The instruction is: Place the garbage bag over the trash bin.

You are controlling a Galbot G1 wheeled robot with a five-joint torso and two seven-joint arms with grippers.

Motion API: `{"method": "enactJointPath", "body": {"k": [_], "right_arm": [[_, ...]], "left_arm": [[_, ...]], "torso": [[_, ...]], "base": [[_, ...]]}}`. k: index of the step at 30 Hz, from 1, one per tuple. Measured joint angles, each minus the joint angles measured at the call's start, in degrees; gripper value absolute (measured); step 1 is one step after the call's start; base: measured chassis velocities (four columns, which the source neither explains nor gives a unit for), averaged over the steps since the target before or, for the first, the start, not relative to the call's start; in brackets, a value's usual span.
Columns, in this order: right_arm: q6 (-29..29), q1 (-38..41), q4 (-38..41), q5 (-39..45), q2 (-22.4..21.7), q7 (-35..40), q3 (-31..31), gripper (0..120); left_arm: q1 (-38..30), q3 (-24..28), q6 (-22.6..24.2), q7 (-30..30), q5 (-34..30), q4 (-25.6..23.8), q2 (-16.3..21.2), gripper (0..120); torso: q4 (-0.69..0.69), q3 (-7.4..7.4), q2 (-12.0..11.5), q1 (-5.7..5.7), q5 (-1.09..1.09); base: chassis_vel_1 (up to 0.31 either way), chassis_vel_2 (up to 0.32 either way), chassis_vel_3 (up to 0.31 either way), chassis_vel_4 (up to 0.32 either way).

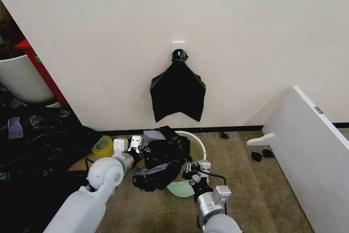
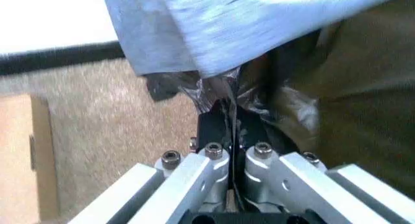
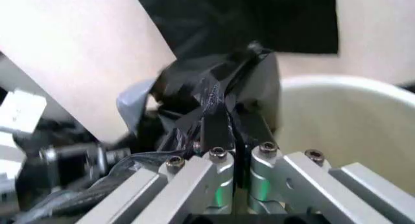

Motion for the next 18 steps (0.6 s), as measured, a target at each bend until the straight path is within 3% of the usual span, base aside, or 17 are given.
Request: {"method": "enactJointPath", "body": {"k": [3, 8, 11, 13, 18], "right_arm": [[4.57, 1.02, -0.81, 0.5, -0.16, -6.91, 2.18, 0], [6.62, 1.81, -1.38, 1.65, -0.28, -11.12, 6.37, 0], [6.77, 0.97, -1.4, 3.53, -0.98, -11.64, 10.8, 0], [5.94, -0.29, -1.0, 4.75, -1.45, -10.57, 12.78, 0], [4.23, -3.99, 1.4, 5.4, -1.69, -8.69, 13.96, 0]], "left_arm": [[1.92, -1.22, -2.19, 5.01, 5.67, -2.92, 2.07, 0], [4.13, -2.0, -6.52, 11.61, 14.26, -4.84, 4.55, 0], [5.68, -2.53, -12.51, 18.17, 18.72, -5.48, 6.53, 0], [7.01, -3.32, -17.85, 24.04, 19.32, -5.74, 7.56, 0], [7.61, -6.72, -24.0, 27.36, 15.32, -5.78, 7.71, 0]], "torso": [[0.02, 0.0, 0.0, 0.0, 0.01], [0.02, 0.0, 0.0, 0.0, 0.01], [-0.01, 0.0, 0.0, 0.0, 0.0], [0.01, 0.0, 0.0, 0.0, 0.0], [0.0, 0.0, 0.0, 0.0, 0.01]], "base": [[0.0, 0.0, 0.0, 0.0], [0.0, 0.0, 0.0, 0.0], [0.0, 0.0, 0.0, 0.0], [0.0, 0.0, 0.0, 0.0], [0.0, 0.0, 0.0, 0.0]]}}
